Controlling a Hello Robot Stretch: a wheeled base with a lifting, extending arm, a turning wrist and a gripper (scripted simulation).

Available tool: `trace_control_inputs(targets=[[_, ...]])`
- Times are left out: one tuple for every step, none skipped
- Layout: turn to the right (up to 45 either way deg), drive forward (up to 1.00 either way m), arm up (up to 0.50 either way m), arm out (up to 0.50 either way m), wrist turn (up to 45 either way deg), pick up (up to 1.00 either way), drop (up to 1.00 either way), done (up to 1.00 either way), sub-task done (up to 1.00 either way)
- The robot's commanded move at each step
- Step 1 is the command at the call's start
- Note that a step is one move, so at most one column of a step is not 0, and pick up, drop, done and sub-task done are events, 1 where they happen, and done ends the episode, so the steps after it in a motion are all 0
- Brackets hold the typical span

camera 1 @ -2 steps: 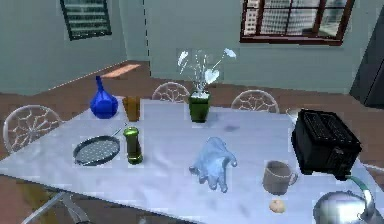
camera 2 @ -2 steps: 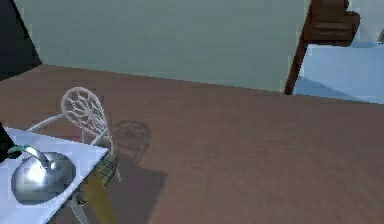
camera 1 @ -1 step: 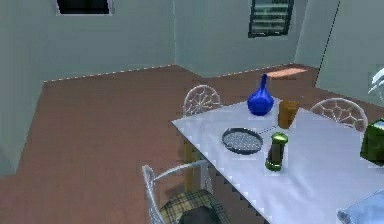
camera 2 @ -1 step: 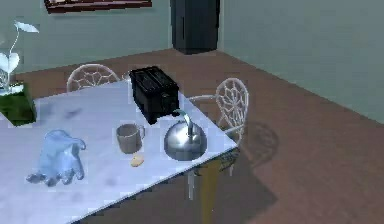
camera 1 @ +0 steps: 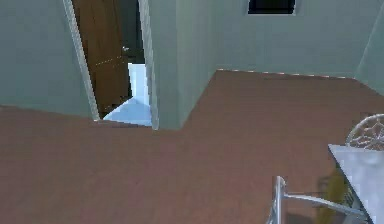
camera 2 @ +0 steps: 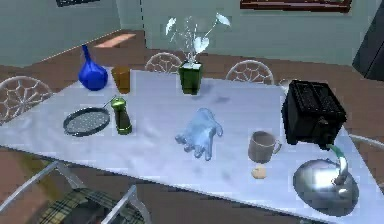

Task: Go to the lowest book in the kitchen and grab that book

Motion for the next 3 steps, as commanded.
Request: trace_control_inputs(targets=[[-33.0, 0.0, 0.0, 0.0, 0.0, 0.0, 0.0, 0.0, 0.0], [0.0, 0.0, 0.46, 0.0, 0.0, 0.0, 0.0, 0.0, 0.0], [0.0, 0.0, 0.0, 0.22, 0.0, 0.0, 0.0, 0.0, 0.0]])
